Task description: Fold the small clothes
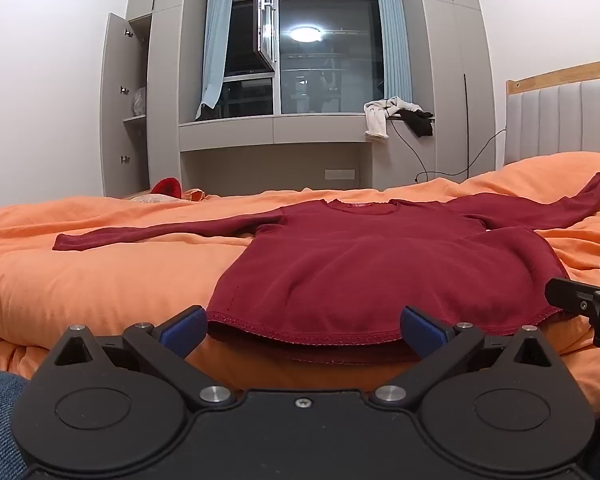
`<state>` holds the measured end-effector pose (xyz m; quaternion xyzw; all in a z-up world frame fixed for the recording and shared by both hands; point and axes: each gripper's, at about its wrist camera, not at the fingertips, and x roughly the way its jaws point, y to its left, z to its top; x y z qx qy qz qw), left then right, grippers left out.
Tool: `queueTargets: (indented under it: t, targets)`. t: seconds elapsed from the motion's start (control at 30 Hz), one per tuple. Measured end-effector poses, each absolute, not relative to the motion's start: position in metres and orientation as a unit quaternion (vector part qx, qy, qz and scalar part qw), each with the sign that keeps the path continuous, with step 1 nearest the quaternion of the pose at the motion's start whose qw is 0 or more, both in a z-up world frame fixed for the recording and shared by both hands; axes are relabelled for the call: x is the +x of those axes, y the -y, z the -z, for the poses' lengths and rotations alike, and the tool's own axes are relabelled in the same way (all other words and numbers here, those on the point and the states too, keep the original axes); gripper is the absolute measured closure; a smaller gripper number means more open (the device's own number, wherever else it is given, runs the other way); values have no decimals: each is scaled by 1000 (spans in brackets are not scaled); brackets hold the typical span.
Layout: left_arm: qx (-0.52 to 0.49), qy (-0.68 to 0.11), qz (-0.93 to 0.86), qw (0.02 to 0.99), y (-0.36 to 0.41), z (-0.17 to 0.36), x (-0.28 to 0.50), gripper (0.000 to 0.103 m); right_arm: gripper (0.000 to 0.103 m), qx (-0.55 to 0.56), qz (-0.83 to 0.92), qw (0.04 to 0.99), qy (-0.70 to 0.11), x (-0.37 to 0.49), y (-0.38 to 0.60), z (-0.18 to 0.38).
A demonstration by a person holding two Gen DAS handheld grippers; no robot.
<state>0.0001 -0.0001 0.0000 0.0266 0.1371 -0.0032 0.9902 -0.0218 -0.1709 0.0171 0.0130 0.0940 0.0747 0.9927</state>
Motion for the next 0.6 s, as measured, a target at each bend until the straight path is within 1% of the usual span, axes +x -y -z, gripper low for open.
queueTargets:
  t: [0.6]
  targets:
    - [28, -135, 3, 990, 0, 0, 0, 1, 0, 13, -75, 992, -96, -22, 172, -17]
